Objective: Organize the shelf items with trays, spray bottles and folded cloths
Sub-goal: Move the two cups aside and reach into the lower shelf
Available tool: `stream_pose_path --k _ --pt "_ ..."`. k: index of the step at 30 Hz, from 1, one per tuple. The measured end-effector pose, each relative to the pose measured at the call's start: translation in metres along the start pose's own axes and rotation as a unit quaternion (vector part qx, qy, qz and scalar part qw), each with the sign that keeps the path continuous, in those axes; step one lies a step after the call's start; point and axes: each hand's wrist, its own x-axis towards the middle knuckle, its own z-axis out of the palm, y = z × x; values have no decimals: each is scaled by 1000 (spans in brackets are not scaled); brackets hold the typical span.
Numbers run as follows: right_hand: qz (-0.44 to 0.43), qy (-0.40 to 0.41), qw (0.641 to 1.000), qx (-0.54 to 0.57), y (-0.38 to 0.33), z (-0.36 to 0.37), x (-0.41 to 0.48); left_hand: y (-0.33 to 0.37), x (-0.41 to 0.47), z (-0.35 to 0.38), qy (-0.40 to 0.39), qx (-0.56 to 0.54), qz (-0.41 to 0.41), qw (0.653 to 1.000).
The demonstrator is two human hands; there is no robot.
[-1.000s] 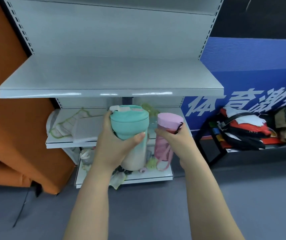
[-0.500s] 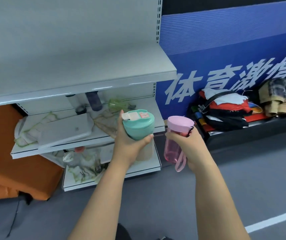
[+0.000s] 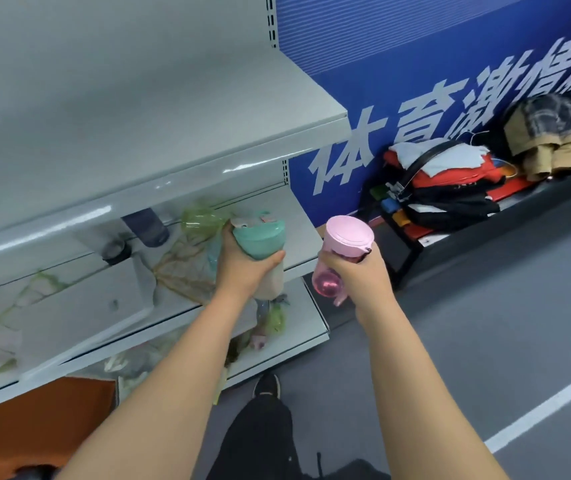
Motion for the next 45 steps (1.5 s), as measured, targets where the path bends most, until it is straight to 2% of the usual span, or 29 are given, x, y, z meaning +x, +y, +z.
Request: stream_pose_path --k 6,13,17,37,45 --pt "12 11 1000 -26 23 57 60 -30 75 8 -11 44 24 999" --pt "7 57 998 -24 57 88 122 -39 151 27 -26 99 72 992" --pt "22 52 998 -27 66 98 143 -41 176 45 -42 115 93 988" --pt "-1 -2 997 -78 65 109 164 -92 206 76 22 65 32 997" --pt "22 -18 992 -121 59 108 164 -89 207 77 -8 73 9 997"
